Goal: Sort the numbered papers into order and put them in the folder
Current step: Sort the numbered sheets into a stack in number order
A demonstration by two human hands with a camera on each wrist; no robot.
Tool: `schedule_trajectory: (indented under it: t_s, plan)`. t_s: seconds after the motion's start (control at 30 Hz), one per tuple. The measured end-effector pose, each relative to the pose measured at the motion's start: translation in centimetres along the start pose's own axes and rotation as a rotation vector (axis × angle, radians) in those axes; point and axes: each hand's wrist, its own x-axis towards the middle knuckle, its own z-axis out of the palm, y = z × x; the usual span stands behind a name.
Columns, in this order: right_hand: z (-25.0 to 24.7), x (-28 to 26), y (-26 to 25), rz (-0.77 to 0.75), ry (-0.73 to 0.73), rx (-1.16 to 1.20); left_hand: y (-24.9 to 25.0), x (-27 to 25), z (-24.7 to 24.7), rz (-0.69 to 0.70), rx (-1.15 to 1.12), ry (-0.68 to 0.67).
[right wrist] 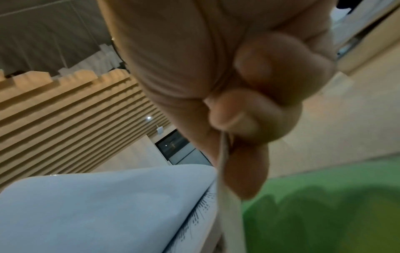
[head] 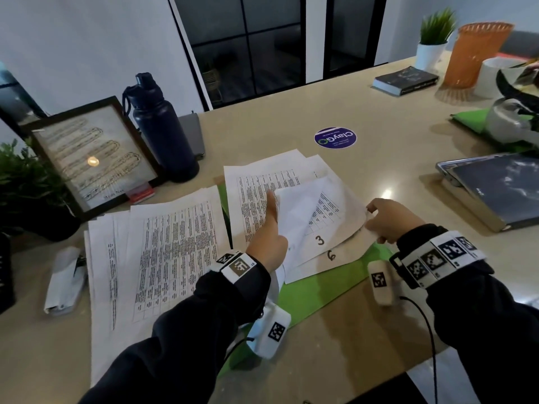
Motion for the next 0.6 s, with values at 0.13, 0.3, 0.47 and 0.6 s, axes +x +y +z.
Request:
schedule_trajectory:
  t_s: [0.13, 0.3, 0.47, 0.6]
  plan:
    - [-0.2, -0.3, -0.4, 0.002, -0.164, -0.038, -0.1, -0.1, 0.0, 0.034, 0.045, 0.083]
    - [-0.8, -0.3, 0.1, -0.217, 0.151, 0.019, -0.4, 0.1, -0.3, 0.039, 0.059, 0.115]
    - [-3.0, 0.3, 1.3, -0.277, 0.48, 0.169, -0.3, -0.2, -0.7, -0.012, 0.041, 0.095]
    - [-5.8, -0.5, 1.5, -0.313, 0.354, 0.156, 0.2, -0.3, -0.5, 0.014, 0.016, 0.075]
